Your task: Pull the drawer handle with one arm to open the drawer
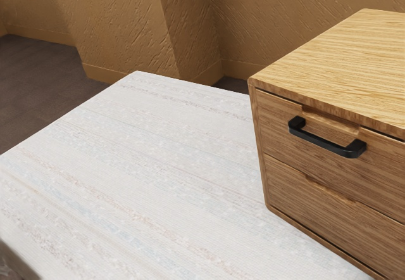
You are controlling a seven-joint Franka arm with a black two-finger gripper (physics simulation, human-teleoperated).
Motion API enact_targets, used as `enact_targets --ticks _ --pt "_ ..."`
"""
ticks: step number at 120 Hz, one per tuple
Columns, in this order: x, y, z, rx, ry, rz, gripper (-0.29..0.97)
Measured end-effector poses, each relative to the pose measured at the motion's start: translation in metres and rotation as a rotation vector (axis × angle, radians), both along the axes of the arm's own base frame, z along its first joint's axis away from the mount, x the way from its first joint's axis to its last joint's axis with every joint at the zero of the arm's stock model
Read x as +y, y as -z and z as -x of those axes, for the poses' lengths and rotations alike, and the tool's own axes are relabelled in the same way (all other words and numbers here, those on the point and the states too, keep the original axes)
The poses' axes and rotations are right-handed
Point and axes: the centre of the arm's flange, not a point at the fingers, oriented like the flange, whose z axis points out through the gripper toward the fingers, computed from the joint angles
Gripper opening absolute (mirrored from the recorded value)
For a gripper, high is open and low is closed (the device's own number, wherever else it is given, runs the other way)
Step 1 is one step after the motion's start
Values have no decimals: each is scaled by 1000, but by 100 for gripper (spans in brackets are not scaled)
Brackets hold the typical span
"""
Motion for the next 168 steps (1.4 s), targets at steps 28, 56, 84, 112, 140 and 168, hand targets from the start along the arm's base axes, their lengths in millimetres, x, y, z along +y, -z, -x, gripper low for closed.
enact_targets --ticks 28,56,84,112,140,168 --pt "12 -16 -31 -223 223 -141 68" --pt "-71 -47 -77 -354 614 -192 68" --pt "-211 -44 -74 -334 1083 -276 68" --pt "-280 11 -77 -353 1362 -349 68" --pt "-333 27 -83 -450 1584 -403 68" --pt "-389 53 -89 -560 1773 -450 68"
